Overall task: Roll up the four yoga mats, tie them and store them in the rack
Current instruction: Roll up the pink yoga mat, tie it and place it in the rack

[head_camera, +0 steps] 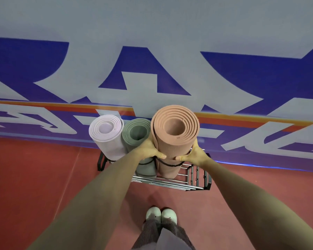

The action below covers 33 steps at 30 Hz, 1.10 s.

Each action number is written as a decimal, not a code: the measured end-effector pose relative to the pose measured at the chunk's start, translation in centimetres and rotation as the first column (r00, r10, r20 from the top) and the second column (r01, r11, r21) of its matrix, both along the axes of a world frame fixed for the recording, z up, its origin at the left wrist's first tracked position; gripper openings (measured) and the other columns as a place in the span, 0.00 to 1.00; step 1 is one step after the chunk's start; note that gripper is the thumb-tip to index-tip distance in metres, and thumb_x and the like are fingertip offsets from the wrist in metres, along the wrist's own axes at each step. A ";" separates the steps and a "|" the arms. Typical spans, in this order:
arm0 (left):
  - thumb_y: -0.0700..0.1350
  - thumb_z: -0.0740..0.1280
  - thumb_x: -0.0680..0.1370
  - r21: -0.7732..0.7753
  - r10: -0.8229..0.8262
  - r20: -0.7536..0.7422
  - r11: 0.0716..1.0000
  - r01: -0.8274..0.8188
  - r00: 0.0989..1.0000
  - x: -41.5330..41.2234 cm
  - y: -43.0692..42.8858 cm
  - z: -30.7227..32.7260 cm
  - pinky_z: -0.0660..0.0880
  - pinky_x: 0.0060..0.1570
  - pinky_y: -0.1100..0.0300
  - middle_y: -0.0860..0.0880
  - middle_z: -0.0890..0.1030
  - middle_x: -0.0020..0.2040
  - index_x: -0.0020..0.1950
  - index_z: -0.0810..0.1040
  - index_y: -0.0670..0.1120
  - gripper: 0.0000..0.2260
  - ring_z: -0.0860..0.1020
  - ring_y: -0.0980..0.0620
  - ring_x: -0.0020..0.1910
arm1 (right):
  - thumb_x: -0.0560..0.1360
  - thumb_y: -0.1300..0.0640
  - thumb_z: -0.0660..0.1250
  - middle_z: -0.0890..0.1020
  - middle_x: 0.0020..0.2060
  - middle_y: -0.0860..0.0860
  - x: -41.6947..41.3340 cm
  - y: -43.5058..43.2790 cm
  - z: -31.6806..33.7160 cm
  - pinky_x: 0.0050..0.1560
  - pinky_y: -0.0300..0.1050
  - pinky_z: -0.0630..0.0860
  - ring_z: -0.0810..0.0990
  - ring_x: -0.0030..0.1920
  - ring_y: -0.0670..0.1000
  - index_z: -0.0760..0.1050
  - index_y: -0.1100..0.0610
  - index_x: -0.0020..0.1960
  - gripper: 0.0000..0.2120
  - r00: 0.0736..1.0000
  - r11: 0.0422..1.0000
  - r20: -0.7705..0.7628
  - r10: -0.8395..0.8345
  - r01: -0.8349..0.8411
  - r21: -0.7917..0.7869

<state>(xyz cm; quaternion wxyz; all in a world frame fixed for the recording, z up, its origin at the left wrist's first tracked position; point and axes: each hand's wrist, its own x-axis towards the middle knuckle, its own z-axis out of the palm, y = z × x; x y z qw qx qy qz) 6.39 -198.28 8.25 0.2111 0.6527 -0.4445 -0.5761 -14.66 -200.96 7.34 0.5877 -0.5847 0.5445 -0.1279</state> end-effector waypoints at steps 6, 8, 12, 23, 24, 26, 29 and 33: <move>0.30 0.77 0.64 -0.002 -0.031 0.053 1.000 0.031 0.998 -0.7 0.0 -0.7 0.66 0.60 0.62 0.47 0.67 0.70 0.76 0.52 0.47 0.49 0.65 0.48 0.70 | 0.64 0.61 0.79 0.67 0.66 0.50 -0.2 0.9 -2.2 0.62 0.44 0.69 0.67 0.65 0.50 0.42 0.53 0.75 0.55 0.999 0.997 -0.032 -0.031 0.033 0.066; 0.30 0.77 0.64 -0.025 -0.051 0.056 0.998 0.052 0.997 -0.8 -0.2 -0.7 0.65 0.61 0.62 0.47 0.63 0.72 0.77 0.47 0.48 0.53 0.63 0.48 0.71 | 0.65 0.60 0.78 0.63 0.67 0.49 -0.1 0.9 -2.8 0.64 0.45 0.68 0.65 0.66 0.49 0.38 0.53 0.75 0.56 0.999 0.994 -0.033 -0.018 0.021 0.108; 0.40 0.82 0.60 -0.146 -0.142 0.065 0.978 0.151 0.988 -0.3 0.5 -1.1 0.59 0.72 0.57 0.51 0.57 0.76 0.77 0.42 0.51 0.60 0.58 0.54 0.74 | 0.63 0.41 0.77 0.67 0.65 0.48 -0.3 0.8 -3.7 0.62 0.44 0.68 0.68 0.63 0.48 0.41 0.53 0.76 0.58 0.984 0.958 -0.115 0.133 -0.098 0.271; 0.53 0.79 0.65 -0.206 -0.316 0.541 0.849 0.487 0.779 0.0 2.5 -1.9 0.60 0.70 0.55 0.53 0.36 0.78 0.74 0.61 0.59 0.42 0.56 0.50 0.75 | 0.70 0.70 0.71 0.67 0.68 0.59 1.2 2.8 -5.0 0.57 0.31 0.69 0.73 0.62 0.47 0.57 0.64 0.70 0.34 0.984 0.966 -0.072 0.163 -0.144 0.213; 0.54 0.77 0.67 -0.167 -0.365 0.582 0.821 0.546 0.727 0.1 2.6 -2.5 0.61 0.70 0.55 0.52 0.33 0.76 0.71 0.69 0.54 0.34 0.57 0.47 0.75 | 0.75 0.68 0.67 0.64 0.69 0.58 1.3 3.1 -4.7 0.65 0.36 0.64 0.69 0.67 0.52 0.57 0.64 0.72 0.30 0.965 0.938 -0.085 0.248 -0.217 0.272; 0.54 0.76 0.69 -0.135 -0.396 0.609 0.802 0.582 0.687 0.2 2.9 -3.8 0.62 0.70 0.54 0.54 0.30 0.73 0.65 0.76 0.48 0.26 0.58 0.44 0.75 | 0.78 0.64 0.64 0.64 0.69 0.54 1.2 3.6 -4.8 0.74 0.49 0.49 0.59 0.74 0.57 0.62 0.59 0.70 0.23 0.939 0.887 -0.037 0.342 -0.310 0.342; 0.53 0.76 0.70 -0.107 -0.372 0.627 0.829 0.550 0.684 -0.6 2.8 -5.3 0.63 0.70 0.53 0.49 0.32 0.76 0.64 0.77 0.47 0.25 0.58 0.44 0.75 | 0.78 0.61 0.65 0.68 0.65 0.51 0.9 3.9 -4.4 0.60 0.43 0.63 0.67 0.65 0.50 0.56 0.60 0.72 0.27 0.980 0.933 -0.032 0.196 -0.176 0.313; 0.49 0.75 0.70 -0.019 -0.378 0.643 0.861 0.508 0.666 -2.2 3.1 -6.9 0.66 0.68 0.52 0.44 0.33 0.77 0.65 0.76 0.49 0.24 0.62 0.42 0.72 | 0.78 0.53 0.63 0.75 0.57 0.50 0.7 2.3 -4.9 0.60 0.48 0.73 0.75 0.57 0.51 0.53 0.44 0.69 0.25 0.991 0.952 -0.018 -0.133 0.133 0.274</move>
